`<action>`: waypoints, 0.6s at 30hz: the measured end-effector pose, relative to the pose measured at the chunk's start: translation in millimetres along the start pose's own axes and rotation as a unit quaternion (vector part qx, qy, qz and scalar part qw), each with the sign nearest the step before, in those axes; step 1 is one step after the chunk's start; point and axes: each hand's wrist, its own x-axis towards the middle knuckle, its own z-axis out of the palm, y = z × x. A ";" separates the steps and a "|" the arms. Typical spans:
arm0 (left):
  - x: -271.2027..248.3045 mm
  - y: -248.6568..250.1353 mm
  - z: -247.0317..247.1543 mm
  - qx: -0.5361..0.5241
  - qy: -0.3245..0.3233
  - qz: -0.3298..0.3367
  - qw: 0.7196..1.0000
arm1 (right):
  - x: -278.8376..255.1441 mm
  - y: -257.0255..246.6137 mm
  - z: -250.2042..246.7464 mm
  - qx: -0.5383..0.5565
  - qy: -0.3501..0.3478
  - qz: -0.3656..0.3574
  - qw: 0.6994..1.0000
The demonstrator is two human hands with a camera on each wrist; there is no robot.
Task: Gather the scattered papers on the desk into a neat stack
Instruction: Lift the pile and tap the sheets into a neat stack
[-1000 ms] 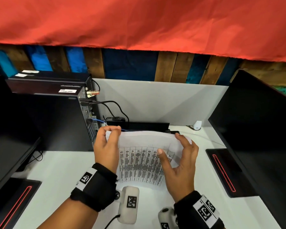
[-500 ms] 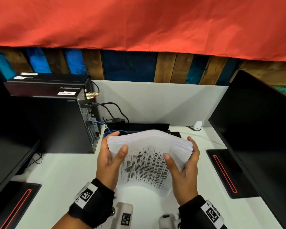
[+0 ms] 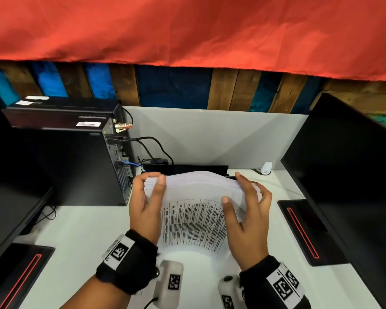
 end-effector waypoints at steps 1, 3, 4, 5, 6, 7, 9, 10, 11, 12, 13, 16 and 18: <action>4.4 2.7 4.0 0.006 0.025 -0.002 1.000 | 0.9 0.0 1.2 -0.002 0.000 0.008 1.000; 12.4 6.9 9.0 0.000 0.056 -0.031 0.998 | 1.5 1.6 2.2 0.005 0.003 0.026 1.000; 14.9 7.8 9.1 -0.007 0.058 -0.046 0.997 | 1.7 0.9 1.1 0.009 0.004 0.033 0.999; 16.0 6.9 7.3 -0.015 0.048 -0.054 0.997 | 1.4 0.8 -0.9 0.014 0.004 0.038 0.999; 15.1 6.0 4.7 -0.024 0.026 -0.054 0.998 | 0.6 2.0 -3.6 0.033 0.003 0.042 0.999; 13.3 2.7 0.3 -0.036 -0.011 -0.052 0.998 | -0.4 5.3 -6.0 0.072 0.000 0.053 0.996; 8.7 -10.9 -11.6 -0.053 -0.084 -0.069 0.993 | -0.9 14.0 -9.2 0.188 -0.022 0.126 0.974; 7.5 -19.5 -17.2 -0.042 -0.114 -0.093 0.988 | -1.1 18.9 -10.3 0.239 -0.038 0.174 0.955; 7.0 -27.9 -22.0 -0.021 -0.142 -0.123 0.982 | -1.1 23.9 -11.4 0.271 -0.056 0.217 0.936; 7.0 -35.3 -26.3 0.009 -0.164 -0.153 0.974 | -0.9 28.7 -12.0 0.276 -0.079 0.249 0.925; 7.2 -40.9 -29.4 0.029 -0.175 -0.181 0.967 | 0.5 32.0 -12.0 0.265 -0.101 0.270 0.920; 10.4 -50.8 -32.2 0.014 -0.177 -0.217 0.960 | 5.6 38.9 -9.0 0.236 -0.120 0.289 0.920; 12.4 -46.1 -29.6 0.002 -0.180 -0.208 0.961 | 11.1 39.5 -8.9 0.238 -0.109 0.282 0.923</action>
